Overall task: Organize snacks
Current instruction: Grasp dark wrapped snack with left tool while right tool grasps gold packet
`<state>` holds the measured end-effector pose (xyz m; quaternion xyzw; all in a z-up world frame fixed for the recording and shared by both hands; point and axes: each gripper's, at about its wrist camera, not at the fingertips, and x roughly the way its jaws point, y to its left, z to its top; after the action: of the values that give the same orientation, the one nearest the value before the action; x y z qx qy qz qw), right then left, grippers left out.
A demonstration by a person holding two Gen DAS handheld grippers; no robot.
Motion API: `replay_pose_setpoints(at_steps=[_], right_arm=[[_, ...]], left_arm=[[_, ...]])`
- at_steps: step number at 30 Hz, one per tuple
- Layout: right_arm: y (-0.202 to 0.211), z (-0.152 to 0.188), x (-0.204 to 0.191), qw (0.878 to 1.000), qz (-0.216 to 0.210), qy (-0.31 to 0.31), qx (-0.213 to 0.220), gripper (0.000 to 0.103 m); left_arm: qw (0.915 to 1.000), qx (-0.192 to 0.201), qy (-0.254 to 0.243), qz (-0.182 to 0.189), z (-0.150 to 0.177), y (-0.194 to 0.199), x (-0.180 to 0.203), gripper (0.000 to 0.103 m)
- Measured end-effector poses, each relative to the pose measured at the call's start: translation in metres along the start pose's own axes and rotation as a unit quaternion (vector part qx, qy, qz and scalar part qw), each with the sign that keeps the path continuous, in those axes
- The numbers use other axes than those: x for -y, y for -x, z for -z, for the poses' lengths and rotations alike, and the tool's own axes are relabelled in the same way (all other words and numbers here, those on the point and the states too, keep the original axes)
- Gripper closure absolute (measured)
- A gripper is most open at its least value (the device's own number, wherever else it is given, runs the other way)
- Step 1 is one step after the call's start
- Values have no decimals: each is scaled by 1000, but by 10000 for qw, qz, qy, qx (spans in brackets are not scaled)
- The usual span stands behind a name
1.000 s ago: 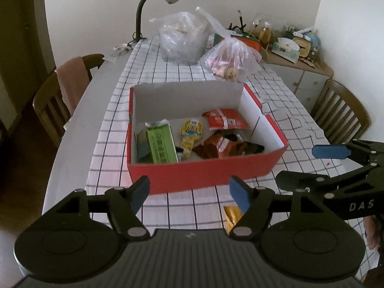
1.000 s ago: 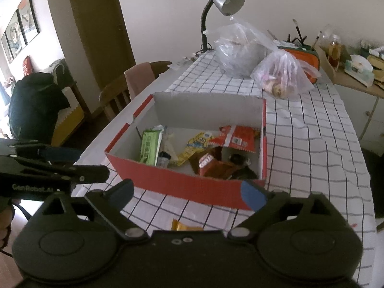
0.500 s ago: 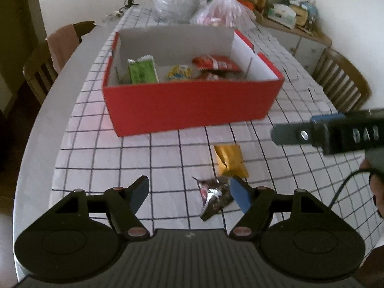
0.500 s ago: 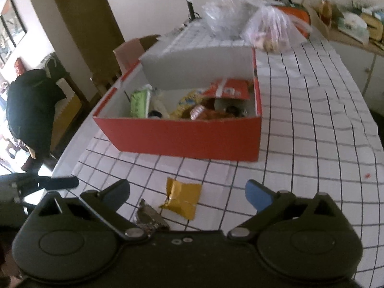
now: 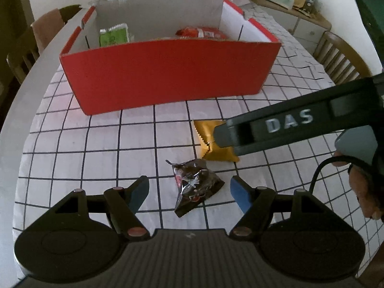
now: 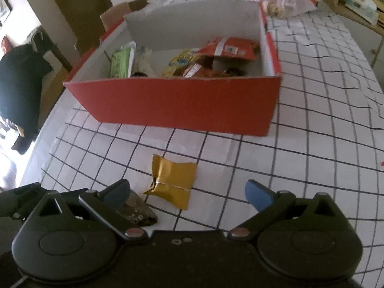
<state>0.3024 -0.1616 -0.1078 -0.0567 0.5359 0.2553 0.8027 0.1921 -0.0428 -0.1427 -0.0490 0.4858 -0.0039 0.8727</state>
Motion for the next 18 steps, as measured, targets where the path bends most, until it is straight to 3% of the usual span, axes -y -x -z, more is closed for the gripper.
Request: replay_pose_setpoints(at_steps=[8, 11, 18], right_arm=[[-28, -6, -12, 9990, 192, 252, -304, 8], [-35, -7, -15, 9985, 296, 266, -367, 16], [-44, -4, -26, 9963, 570, 488, -412, 29]], left_arm=[[9998, -162, 129, -51, -3, -17, -1, 29], [9995, -231, 194, -8, -3, -22, -4, 30], [9993, -310, 202, 41, -1, -26, -5, 49]])
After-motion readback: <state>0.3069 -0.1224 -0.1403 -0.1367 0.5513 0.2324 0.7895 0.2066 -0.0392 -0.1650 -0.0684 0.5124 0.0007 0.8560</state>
